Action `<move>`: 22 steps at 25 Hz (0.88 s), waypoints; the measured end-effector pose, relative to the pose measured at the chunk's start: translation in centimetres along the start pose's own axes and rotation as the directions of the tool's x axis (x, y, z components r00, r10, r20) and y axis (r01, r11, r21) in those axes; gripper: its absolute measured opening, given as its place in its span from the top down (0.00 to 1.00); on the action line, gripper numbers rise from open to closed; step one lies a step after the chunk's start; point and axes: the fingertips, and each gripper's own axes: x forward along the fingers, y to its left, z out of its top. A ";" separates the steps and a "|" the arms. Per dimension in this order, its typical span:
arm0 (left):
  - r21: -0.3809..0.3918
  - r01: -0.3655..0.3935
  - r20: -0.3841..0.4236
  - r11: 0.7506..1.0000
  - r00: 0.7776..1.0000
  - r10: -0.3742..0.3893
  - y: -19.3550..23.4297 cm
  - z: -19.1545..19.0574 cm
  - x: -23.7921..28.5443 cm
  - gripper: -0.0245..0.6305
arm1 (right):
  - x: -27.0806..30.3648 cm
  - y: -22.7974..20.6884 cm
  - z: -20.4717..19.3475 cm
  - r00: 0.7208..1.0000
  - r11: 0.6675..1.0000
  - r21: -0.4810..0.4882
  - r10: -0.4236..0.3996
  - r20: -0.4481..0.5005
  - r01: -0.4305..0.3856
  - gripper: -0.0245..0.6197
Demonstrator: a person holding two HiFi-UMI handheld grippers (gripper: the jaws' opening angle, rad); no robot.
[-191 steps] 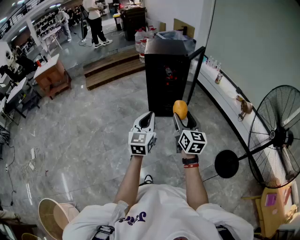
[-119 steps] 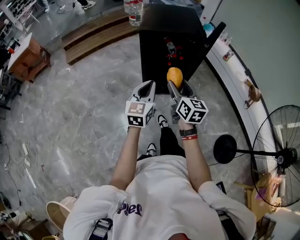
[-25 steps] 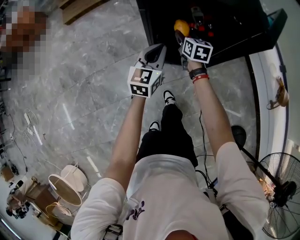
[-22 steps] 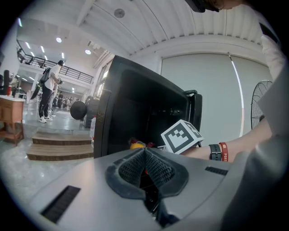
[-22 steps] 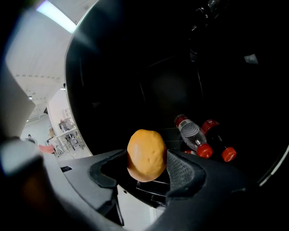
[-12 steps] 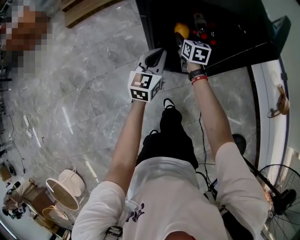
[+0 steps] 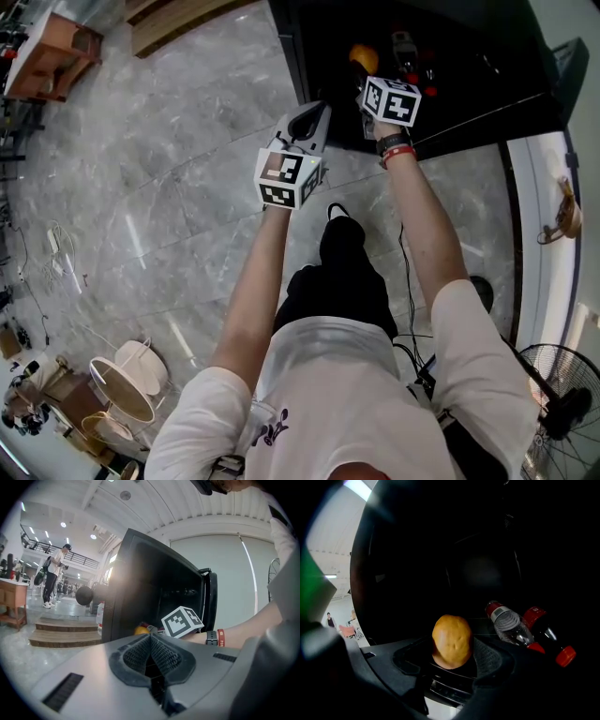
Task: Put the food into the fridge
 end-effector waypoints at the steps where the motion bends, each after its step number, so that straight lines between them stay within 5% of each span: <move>1: -0.002 -0.002 0.000 1.000 1.000 0.002 0.1 -0.1 0.1 0.93 | 0.3 0.0 0.0 1.000 1.000 -0.003 0.002 -0.001 -0.002 0.51; 22: -0.008 -0.010 -0.009 1.000 1.000 0.010 0.5 -0.6 -0.9 0.93 | 2.8 0.0 -1.3 0.995 0.994 -0.111 -0.029 -0.099 0.018 0.50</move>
